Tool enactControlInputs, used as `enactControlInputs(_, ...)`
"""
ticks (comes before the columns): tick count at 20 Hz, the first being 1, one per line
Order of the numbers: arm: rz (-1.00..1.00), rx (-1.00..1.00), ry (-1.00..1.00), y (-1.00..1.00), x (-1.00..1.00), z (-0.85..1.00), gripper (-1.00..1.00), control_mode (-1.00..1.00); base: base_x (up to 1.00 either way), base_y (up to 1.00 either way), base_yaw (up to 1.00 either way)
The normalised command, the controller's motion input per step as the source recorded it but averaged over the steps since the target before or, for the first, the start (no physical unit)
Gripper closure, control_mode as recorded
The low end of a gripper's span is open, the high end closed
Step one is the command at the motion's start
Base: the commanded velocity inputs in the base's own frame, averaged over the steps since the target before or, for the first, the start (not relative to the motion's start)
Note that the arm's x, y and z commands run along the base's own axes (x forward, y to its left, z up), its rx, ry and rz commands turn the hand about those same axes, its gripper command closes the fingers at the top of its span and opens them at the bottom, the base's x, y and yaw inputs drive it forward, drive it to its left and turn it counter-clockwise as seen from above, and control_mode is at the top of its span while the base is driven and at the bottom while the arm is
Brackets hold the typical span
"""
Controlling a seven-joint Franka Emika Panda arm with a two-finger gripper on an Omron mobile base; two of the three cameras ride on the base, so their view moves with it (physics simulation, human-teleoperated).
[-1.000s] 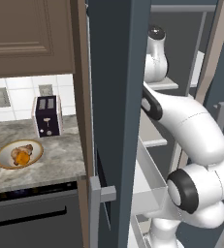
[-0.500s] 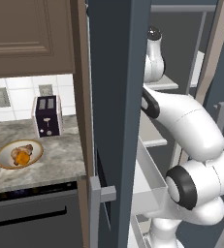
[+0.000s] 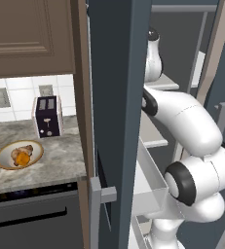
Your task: Take the bell pepper, chicken drumstick, and orange from the freezer and place them in the bowl on the counter.
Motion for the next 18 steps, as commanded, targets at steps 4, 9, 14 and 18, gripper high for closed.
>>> enactControlInputs(4,0.0,0.0,0.01,0.0,0.15,-0.02,-1.0,-1.0,0.0,0.0,0.0)
enactControlInputs(9,0.0,0.0,0.0,0.0,0.11,-0.06,-1.0,-1.0,0.0,0.0,0.0)
enactControlInputs(14,0.0,0.0,0.01,0.0,0.07,-0.05,-1.0,-1.0,0.0,0.0,0.0)
enactControlInputs(18,0.0,0.0,0.01,0.02,0.06,-0.07,1.0,-1.0,0.0,0.0,0.0)
